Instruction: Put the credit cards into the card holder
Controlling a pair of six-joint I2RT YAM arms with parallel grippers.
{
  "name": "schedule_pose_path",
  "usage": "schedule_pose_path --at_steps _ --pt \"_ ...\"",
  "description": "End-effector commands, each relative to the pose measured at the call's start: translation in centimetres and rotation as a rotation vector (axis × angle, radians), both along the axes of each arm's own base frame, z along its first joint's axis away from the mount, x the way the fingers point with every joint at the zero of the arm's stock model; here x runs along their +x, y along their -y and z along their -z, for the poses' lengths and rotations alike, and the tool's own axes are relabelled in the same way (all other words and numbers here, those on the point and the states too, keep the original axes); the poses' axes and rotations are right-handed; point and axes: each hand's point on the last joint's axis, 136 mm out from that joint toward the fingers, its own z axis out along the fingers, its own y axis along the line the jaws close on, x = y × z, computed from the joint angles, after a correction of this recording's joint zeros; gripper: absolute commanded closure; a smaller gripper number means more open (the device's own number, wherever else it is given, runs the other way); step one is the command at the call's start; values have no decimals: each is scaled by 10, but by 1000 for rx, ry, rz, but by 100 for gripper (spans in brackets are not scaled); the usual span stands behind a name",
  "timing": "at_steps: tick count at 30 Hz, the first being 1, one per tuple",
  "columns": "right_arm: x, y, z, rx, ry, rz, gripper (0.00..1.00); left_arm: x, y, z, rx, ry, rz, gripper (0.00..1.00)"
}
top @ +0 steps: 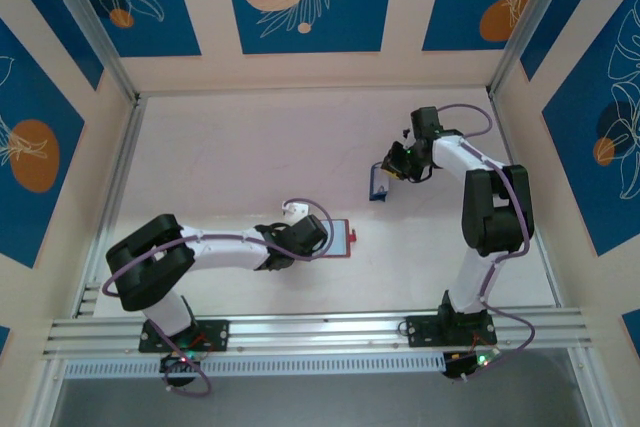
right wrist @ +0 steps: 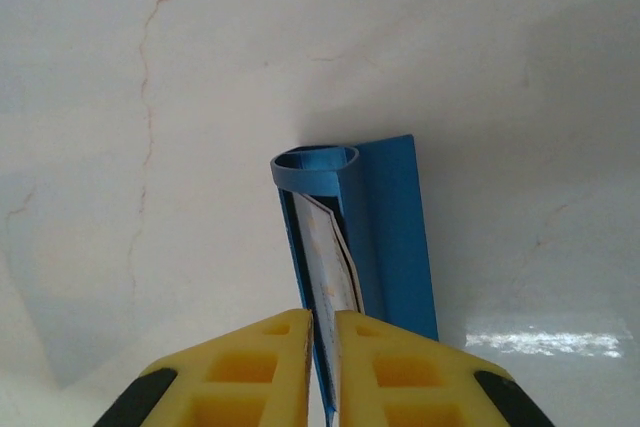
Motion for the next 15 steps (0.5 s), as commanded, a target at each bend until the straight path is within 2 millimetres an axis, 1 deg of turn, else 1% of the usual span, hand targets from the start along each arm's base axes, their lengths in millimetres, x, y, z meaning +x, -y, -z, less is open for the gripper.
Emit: schedule_pose_path --at_steps 1,4,6,11,15 --pt "-3 5 -9 -64 9 -10 85 -19 -18 30 91 -119 12 91" --pt "-3 6 -14 -82 28 -5 85 -19 -18 29 93 -118 12 91" --pt "-3 10 -18 -112 36 6 85 -19 -19 29 96 -119 11 91" --pt "-6 13 -25 -170 59 0 82 -19 -20 29 99 -116 9 91" --pt "-6 10 -20 -174 37 -16 80 -18 -17 25 88 -113 14 91"
